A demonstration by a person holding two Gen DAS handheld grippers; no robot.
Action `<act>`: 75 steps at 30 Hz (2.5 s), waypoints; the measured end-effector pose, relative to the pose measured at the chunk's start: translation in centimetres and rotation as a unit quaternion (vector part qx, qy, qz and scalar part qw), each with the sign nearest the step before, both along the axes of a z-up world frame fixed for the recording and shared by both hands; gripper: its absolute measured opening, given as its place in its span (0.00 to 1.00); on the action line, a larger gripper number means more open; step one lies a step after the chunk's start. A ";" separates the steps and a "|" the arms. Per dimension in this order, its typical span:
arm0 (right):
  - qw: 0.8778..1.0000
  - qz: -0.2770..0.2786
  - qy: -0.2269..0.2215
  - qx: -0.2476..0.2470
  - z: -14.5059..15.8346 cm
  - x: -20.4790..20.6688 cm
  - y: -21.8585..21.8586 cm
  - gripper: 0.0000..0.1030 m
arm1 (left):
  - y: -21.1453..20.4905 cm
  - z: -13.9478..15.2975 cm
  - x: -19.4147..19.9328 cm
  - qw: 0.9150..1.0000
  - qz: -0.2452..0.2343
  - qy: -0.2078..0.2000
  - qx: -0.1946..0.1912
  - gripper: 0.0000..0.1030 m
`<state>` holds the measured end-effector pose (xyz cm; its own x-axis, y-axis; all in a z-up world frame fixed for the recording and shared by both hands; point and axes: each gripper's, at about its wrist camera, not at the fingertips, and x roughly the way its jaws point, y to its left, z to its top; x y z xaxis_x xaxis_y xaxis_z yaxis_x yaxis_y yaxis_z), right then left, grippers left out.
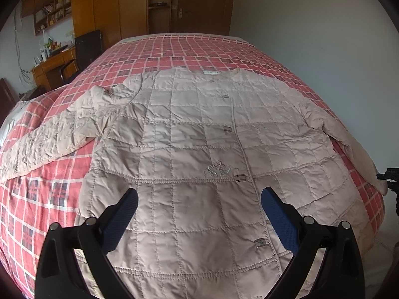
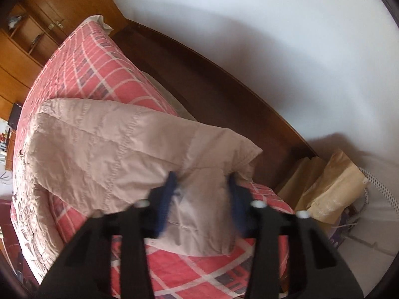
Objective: Fold large clothes
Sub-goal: 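Grasp the jacket sleeve with the right tool and lift it, then fold the held sleeve across the jacket body with the right tool, release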
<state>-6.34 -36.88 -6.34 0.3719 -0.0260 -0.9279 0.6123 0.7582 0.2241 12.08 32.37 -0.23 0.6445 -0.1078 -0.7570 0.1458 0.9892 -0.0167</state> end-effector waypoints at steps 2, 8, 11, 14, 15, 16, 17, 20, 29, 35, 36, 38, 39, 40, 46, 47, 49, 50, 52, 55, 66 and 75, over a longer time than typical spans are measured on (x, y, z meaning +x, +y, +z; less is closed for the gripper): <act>1.000 0.004 -0.011 -0.015 1.1 0.6 0.4 0.10 | 0.1 -0.1 0.0 1.000 0.001 0.000 0.001 0.96; 0.992 0.002 -0.057 -0.110 7.2 3.3 0.8 0.06 | 0.4 0.0 0.2 1.000 0.004 -0.002 0.000 0.96; 0.981 -0.019 -0.063 -0.181 10.0 4.5 -0.3 0.06 | 0.5 0.0 0.2 1.000 0.003 -0.003 -0.002 0.96; 0.976 -0.040 -0.040 -0.209 10.1 6.4 -1.7 0.05 | 0.7 -0.2 0.2 1.000 0.002 -0.001 -0.004 0.96; 0.977 -0.045 -0.034 -0.204 9.7 6.9 -2.0 0.05 | 0.7 -0.3 0.3 1.000 0.003 0.000 -0.003 0.96; 0.979 -0.053 -0.038 -0.191 9.6 7.3 -2.2 0.05 | 0.9 -0.4 0.3 1.000 0.004 0.001 -0.002 0.96; 0.980 -0.053 -0.049 -0.184 9.8 7.7 -2.0 0.05 | 1.0 -0.5 0.4 1.000 0.006 0.002 -0.001 0.96; 0.977 -0.040 -0.094 -0.186 12.2 9.2 0.1 0.05 | 1.4 -0.5 0.7 1.000 0.013 0.005 0.000 0.96; 0.961 0.145 -0.194 -0.136 19.5 18.5 14.0 0.05 | 1.8 0.5 2.0 1.000 0.007 0.008 -0.014 0.96; 0.943 0.261 -0.180 -0.106 17.8 23.3 24.9 0.05 | 3.3 1.2 4.0 0.999 0.024 0.012 -0.018 0.96; 0.941 0.272 -0.175 -0.103 17.3 23.5 26.0 0.05 | 3.7 1.2 4.4 0.999 0.026 0.015 -0.021 0.96; 0.937 0.295 -0.162 -0.091 15.7 24.6 28.7 0.05 | 4.3 1.2 5.4 0.999 0.032 0.021 -0.025 0.96; 0.936 0.305 -0.154 -0.086 14.8 25.4 29.9 0.05 | 4.6 1.1 5.8 0.999 0.035 0.024 -0.025 0.96; 0.935 0.312 -0.149 -0.082 14.3 25.0 30.5 0.05 | 4.8 1.0 6.4 0.999 0.037 0.026 -0.023 0.96; 0.926 0.356 -0.113 -0.055 9.2 26.4 34.5 0.05 | 5.3 -0.1 9.1 0.997 0.045 0.053 -0.026 0.96; 0.922 0.370 -0.105 -0.044 8.1 26.9 35.6 0.07 | 5.3 -0.3 9.6 0.997 0.043 0.060 -0.031 0.96; 0.916 0.390 -0.097 -0.024 7.4 27.0 36.6 0.16 | 5.2 -0.7 10.4 0.995 0.043 0.074 -0.042 0.96; 0.911 0.401 -0.098 -0.005 7.3 26.8 36.9 0.25 | 5.0 -0.9 10.9 0.995 0.042 0.081 -0.050 0.96; 0.901 0.417 -0.115 0.026 7.6 26.1 37.2 0.28 | 4.7 -1.1 11.7 0.993 0.040 0.092 -0.062 0.96; 0.896 0.416 -0.150 0.032 9.8 24.2 36.3 0.32 | 3.6 -1.2 12.8 0.991 0.031 0.106 -0.073 0.96; 0.958 0.185 -0.197 -0.095 11.0 21.6 22.2 0.39 | -9.7 -1.7 17.2 0.972 -0.110 0.156 -0.136 0.92; 0.963 0.169 -0.200 -0.066 8.6 21.7 17.6 0.39 | -16.2 -4.4 19.7 0.955 -0.149 0.195 -0.165 0.06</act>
<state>15.32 -19.30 2.26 0.7065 0.0502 -0.7059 0.2112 0.9371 0.2780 31.75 16.21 -4.66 0.2240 -0.5168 -0.8263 0.3392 0.8361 -0.4310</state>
